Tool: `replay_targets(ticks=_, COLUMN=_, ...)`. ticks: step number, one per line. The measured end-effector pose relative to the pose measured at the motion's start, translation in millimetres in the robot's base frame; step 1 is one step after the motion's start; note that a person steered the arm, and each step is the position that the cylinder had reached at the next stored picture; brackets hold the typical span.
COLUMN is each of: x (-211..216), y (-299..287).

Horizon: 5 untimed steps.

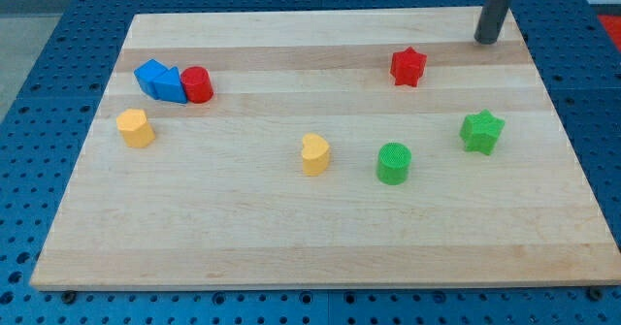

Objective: Move the red star to the top of the green circle

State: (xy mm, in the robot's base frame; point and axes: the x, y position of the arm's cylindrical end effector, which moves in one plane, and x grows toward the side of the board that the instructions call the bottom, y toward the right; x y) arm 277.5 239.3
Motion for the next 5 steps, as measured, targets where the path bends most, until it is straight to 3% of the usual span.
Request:
replay_targets(ticks=2, x=71.6, y=-100.4)
replay_targets(ticks=3, x=73.8, y=-157.8)
replay_targets(ticks=5, x=63.8, y=-90.2)
